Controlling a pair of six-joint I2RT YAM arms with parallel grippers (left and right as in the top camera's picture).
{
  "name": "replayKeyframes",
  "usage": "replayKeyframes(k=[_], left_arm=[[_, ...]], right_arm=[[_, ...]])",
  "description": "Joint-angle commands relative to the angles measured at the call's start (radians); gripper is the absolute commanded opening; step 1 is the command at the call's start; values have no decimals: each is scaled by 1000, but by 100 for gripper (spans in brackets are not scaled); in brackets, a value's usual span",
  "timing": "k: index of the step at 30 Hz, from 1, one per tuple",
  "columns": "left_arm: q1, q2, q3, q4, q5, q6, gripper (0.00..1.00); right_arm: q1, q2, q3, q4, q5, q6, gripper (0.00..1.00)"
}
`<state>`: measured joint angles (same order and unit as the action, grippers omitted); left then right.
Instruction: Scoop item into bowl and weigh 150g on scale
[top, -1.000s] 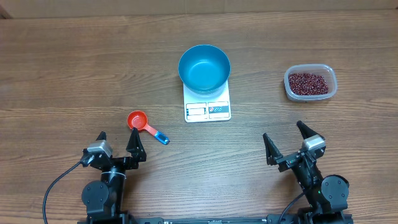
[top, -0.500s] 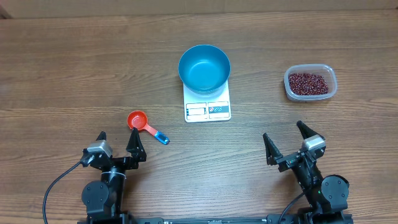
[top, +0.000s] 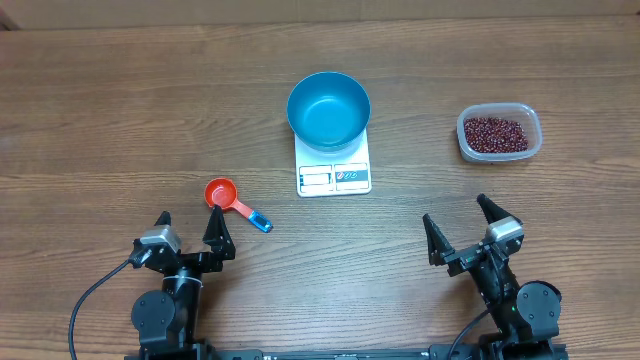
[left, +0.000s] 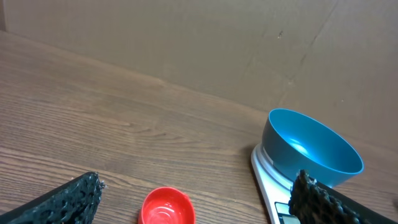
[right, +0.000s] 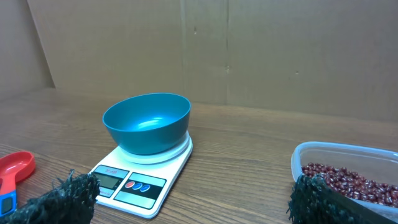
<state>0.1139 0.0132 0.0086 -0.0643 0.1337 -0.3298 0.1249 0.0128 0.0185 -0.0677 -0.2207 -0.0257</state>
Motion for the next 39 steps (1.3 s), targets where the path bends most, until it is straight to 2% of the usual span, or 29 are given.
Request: replayKeyframes(k=[1,28,32,39], left_arm=[[8,-9,-4,-3,-11,23,100],[8,-9,-4,-3,-11,23,100],[8,-9,-4,-3,-63,14,100],[7,-9,3,0,114,-20,100]], right_arm=[[-3,-10,-11,9,10,7,100],[-3,-10,-11,10,10,7,100],[-3,-10,-11,10,10,7,100],[-3,-10,-11,9,10,7,100]])
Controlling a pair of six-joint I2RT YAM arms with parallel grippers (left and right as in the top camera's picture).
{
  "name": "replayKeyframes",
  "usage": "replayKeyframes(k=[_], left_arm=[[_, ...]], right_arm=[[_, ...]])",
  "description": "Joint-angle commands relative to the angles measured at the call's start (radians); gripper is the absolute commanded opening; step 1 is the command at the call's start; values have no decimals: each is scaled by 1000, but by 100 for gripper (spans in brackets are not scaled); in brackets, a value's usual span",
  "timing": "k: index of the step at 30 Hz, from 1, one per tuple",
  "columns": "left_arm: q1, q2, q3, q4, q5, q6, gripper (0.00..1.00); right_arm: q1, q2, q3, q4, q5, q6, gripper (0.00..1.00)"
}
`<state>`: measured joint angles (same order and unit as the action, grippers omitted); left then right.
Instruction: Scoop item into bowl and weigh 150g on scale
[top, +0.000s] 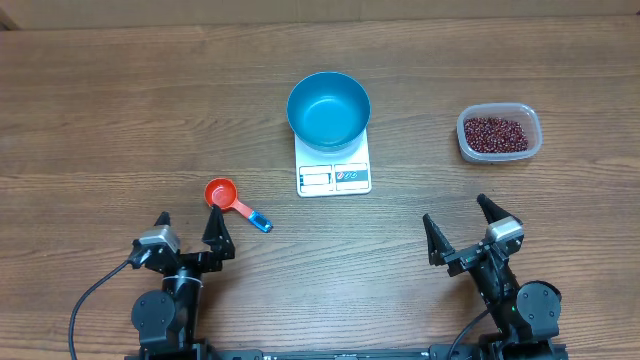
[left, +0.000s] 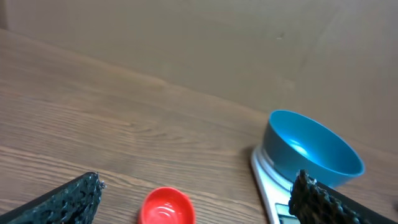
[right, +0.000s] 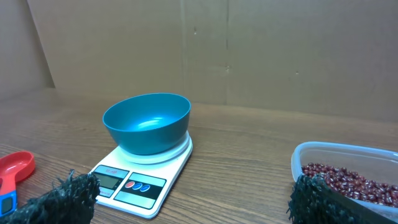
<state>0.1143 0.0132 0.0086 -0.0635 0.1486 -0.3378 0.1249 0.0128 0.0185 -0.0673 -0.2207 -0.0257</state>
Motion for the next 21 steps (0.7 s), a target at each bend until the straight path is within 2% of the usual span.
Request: replayKeyframes(k=[1,5,12,21], left_arm=[[7,-9,7,-7,130,-26,100],[7,-9,58,-97,153,-80,100],[7,19,248,-301,77,-38,100],[7,266,476,-420,39,-33,100]], right_arm=[[-3,-10,-11,9,11,7,100],[-3,-10,-11,9,10,7,100],[-3,-10,-11,9,10,7,100],[-3,-10,-11,9,11,7,100]])
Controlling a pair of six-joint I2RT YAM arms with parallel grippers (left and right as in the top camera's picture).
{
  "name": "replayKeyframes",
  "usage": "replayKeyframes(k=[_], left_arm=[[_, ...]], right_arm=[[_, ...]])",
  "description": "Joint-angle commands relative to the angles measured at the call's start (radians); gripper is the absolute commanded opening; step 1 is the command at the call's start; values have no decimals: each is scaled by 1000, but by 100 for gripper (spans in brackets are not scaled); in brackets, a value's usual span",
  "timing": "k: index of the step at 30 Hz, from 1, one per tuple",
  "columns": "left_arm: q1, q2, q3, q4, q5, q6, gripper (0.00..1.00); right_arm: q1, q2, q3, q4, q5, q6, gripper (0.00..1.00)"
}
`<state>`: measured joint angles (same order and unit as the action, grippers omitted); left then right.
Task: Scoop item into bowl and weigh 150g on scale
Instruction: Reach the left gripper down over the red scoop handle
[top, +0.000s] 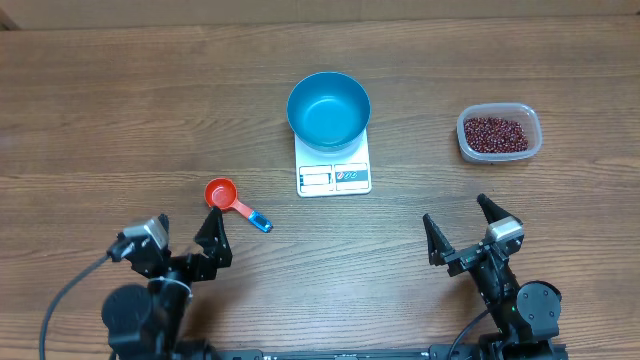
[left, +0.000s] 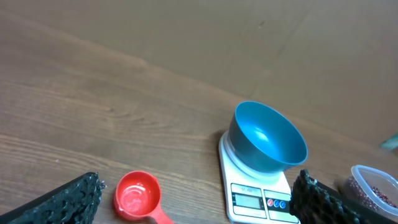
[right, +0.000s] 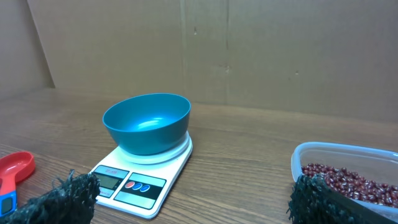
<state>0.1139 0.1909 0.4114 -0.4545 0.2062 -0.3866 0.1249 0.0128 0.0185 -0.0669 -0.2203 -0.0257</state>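
Observation:
A blue bowl (top: 328, 110) stands empty on the white scale (top: 334, 176) at the table's middle. The red scoop (top: 220, 193), with a blue handle tip, lies left of the scale, its cup up. A clear tub of red beans (top: 498, 133) sits at the right. My left gripper (top: 172, 246) is open near the front edge, just below the scoop. In the left wrist view the scoop (left: 138, 193) lies between the fingers (left: 62, 202), ahead of them. My right gripper (top: 462, 228) is open at the front right, holding nothing, below the tub.
A brown cardboard wall (right: 249, 50) rises behind the table's far edge. Wooden tabletop (top: 120, 110) surrounds the objects. Black cables run from both arm bases at the front edge.
My left gripper has shifted left and toward the front edge. Its view now takes in the scale's display and the bean tub. It stays open. The right arm has not moved.
At both earlier moments the two grippers stood open at the front edge, with the scoop, bowl, scale and beans untouched. Nothing changed between them. By now only the left arm has shifted; every object lies where it was.

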Motion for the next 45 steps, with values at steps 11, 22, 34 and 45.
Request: replayKeyframes(k=[11,22,34,45], left_arm=[[-62,537,383,-275,-139,16,100],[-198,772,407,-159,-154,2,100],[-198,949,407,-91,-78,-67,100],[-201,1068,407,-137,-116,-227,100]], right_arm=[[-3,-10,-11,8,10,7,100],[-3,-10,-11,8,10,7,100],[-3,-10,-11,9,10,7,100],[-3,-10,-11,8,10,7,100]])
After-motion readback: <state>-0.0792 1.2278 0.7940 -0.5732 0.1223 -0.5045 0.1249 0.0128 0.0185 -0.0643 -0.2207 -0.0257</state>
